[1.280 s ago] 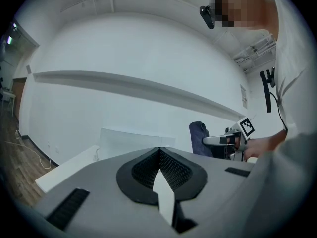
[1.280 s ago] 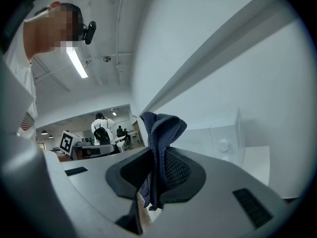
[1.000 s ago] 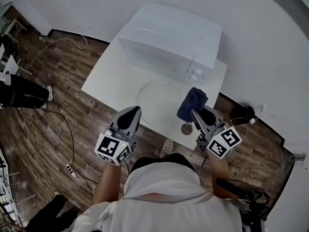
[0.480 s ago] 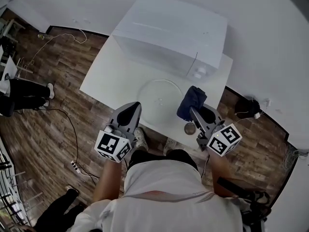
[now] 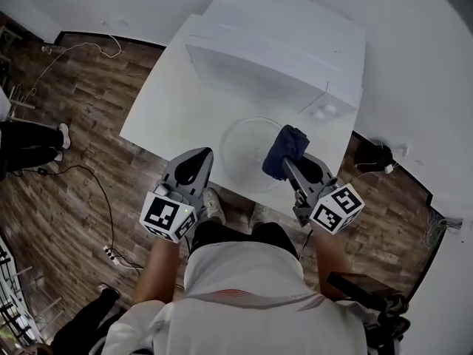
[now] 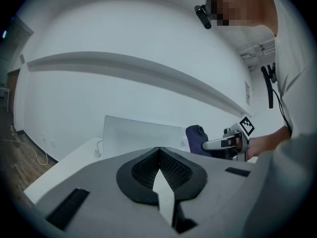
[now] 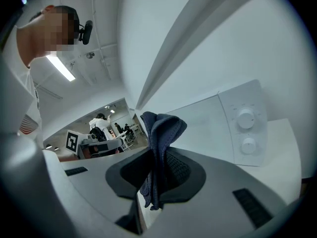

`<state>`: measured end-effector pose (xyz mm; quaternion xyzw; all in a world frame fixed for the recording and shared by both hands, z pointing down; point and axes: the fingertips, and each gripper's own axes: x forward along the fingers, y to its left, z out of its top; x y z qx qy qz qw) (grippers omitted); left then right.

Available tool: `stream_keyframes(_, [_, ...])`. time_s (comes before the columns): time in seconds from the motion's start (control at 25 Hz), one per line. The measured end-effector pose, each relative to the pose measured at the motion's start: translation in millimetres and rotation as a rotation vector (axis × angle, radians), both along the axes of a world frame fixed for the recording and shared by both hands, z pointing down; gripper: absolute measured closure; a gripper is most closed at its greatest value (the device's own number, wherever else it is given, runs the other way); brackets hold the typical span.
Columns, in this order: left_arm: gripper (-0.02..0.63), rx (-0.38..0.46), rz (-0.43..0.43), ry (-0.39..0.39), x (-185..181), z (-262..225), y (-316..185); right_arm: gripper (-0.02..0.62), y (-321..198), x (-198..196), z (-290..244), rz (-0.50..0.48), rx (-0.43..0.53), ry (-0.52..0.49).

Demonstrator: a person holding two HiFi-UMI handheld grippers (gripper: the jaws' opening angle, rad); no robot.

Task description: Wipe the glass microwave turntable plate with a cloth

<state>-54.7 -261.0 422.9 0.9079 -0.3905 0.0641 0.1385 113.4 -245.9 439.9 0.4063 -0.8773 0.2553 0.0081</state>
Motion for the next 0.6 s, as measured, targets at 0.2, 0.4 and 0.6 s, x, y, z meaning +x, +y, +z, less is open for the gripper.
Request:
stream_keyframes(0.2, [0.595,-0.016,-0.036,0.022,-23,3,1,0.534,-15,-49,24,-0.109,-0.066,0.008])
stream_keyframes(0.4, [0.595,-0.039,-0.052,0.021,-35,13,10,0.534,-34,-93,71,-0.187,-0.202,0.033])
stream_keyframes(0.6, [0.595,-0.072,-0.079,0.004,-48,28,13,0.534,-46,-128,128,-0.256,-0.351,0.062])
